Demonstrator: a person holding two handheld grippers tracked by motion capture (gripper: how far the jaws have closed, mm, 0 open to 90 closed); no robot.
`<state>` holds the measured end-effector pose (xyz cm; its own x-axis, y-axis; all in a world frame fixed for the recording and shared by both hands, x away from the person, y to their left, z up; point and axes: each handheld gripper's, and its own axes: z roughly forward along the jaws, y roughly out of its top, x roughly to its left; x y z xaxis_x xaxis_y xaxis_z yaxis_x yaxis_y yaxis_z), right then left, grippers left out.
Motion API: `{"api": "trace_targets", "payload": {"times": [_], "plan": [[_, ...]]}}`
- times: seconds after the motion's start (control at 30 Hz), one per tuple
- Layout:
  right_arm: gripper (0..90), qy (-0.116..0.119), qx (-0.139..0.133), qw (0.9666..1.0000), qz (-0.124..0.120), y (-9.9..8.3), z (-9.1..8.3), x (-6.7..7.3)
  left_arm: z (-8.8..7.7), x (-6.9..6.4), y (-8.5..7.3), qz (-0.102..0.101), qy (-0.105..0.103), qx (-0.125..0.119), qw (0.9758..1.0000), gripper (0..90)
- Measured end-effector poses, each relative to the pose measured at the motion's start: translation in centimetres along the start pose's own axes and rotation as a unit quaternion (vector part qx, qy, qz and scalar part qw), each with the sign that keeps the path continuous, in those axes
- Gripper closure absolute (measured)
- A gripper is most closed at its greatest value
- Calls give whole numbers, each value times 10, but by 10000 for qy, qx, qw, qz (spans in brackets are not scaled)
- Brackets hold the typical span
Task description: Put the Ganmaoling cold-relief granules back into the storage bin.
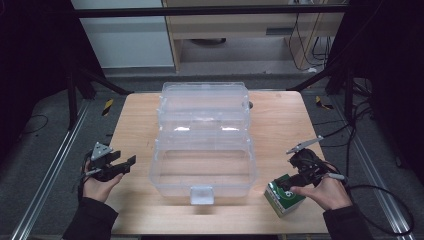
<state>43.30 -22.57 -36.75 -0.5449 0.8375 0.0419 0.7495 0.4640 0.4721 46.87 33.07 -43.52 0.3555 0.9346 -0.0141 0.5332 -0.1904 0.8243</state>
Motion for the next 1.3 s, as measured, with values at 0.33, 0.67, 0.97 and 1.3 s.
{"api": "trace_targets", "payload": {"times": [0.33, 0.67, 0.97, 1.3], "plan": [[57, 5, 158, 9999, 5, 1, 6, 3, 1, -2, 0, 38, -28, 46, 10000, 338], [35, 42, 469, 9989, 29, -3, 17, 4, 3, -3, -1, 57, -49, 111, 9999, 335], [29, 59, 754, 9971, 30, -7, 29, 4, 4, -3, -1, 68, -47, 144, 9999, 331], [26, 75, 998, 9950, 18, -10, 37, 4, 5, -4, -3, 100, -50, 195, 9997, 327]]}}
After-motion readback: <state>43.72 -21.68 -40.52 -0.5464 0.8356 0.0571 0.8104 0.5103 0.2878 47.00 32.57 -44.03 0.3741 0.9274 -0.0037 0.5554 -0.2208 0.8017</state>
